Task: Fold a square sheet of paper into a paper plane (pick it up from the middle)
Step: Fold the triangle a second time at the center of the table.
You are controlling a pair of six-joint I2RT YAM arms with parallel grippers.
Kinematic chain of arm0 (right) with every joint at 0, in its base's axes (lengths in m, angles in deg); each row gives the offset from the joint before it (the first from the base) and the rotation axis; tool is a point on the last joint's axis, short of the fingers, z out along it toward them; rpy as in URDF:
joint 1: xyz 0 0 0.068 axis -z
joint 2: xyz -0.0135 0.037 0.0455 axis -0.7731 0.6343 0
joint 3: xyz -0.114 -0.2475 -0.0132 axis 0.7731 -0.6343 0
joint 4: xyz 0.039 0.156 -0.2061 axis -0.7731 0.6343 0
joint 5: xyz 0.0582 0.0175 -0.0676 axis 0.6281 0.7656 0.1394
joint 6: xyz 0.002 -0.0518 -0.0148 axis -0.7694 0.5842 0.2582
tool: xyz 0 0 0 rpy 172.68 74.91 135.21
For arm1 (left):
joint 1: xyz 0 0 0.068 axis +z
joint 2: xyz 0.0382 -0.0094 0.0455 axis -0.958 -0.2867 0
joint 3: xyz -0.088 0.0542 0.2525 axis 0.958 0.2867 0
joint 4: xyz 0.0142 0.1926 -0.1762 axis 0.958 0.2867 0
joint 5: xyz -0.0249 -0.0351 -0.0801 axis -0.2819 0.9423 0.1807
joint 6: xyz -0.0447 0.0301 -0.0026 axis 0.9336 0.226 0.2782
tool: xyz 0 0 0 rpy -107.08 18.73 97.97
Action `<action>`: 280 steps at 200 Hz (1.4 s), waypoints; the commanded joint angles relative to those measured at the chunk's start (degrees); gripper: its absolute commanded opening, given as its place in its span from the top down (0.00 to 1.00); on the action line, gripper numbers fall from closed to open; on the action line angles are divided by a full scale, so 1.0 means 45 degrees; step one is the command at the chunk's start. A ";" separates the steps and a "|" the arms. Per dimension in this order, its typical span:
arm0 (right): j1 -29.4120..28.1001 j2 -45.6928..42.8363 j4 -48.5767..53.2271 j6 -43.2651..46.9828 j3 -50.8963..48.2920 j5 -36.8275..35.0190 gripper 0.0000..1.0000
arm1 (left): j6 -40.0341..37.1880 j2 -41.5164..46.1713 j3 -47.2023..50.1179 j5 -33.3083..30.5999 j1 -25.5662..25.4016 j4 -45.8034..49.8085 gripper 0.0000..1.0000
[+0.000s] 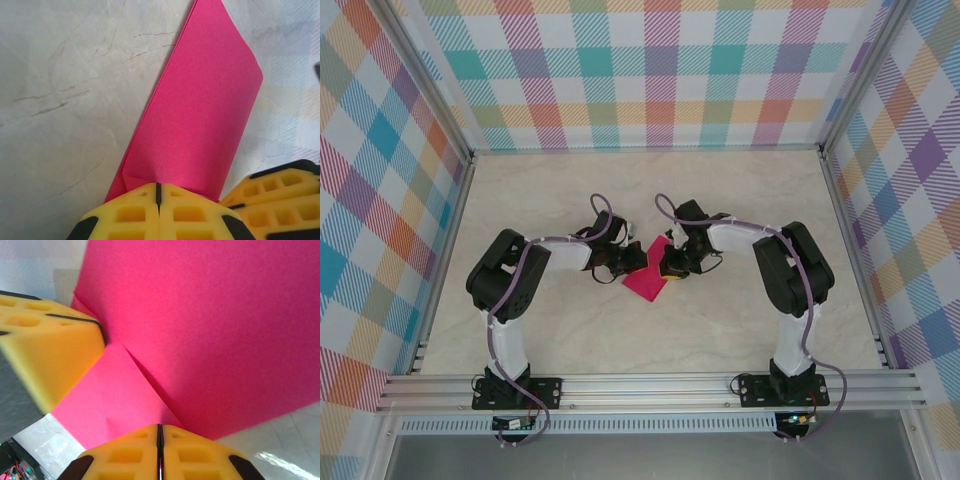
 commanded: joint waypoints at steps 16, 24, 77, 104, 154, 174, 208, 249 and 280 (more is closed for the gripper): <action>-0.0708 -0.1329 -0.0744 -0.1271 -0.0663 0.0300 0.88 | -0.0118 -0.0474 0.0818 -0.1331 -0.0117 0.1111 1.00; -0.0909 -0.1391 -0.0891 -0.1536 -0.0727 0.0262 0.88 | -0.0098 -0.0469 0.0842 -0.1351 -0.0118 0.1110 1.00; -0.1999 -0.0939 -0.1577 -0.2535 -0.0772 -0.0332 0.88 | -0.0089 -0.0421 0.0920 -0.1614 -0.0117 0.1223 1.00; -0.2143 -0.0491 -0.1527 -0.2476 -0.0675 -0.0495 0.88 | -0.0071 -0.0459 0.0920 -0.1644 -0.0117 0.1235 1.00; -0.2157 -0.0115 -0.1502 -0.2392 -0.0758 -0.0571 0.89 | -0.0070 -0.0499 0.0921 -0.1738 -0.0117 0.1291 1.00; -0.2172 0.0013 -0.1442 -0.2317 -0.0758 -0.0599 0.89 | -0.0037 -0.0518 0.0920 -0.1761 -0.0117 0.1302 1.00; -0.2180 0.0100 -0.1140 -0.2097 -0.0757 -0.0829 0.89 | -0.0073 -0.0518 0.0901 -0.1881 -0.0123 0.1408 1.00; -0.2170 0.0370 -0.1058 -0.1972 -0.0778 -0.0750 0.89 | -0.0039 -0.0557 0.0919 -0.1928 -0.0122 0.1387 1.00; -0.2168 0.0422 -0.0956 -0.1904 -0.0835 -0.0896 0.89 | -0.0039 -0.0557 0.0955 -0.2005 -0.0117 0.1439 1.00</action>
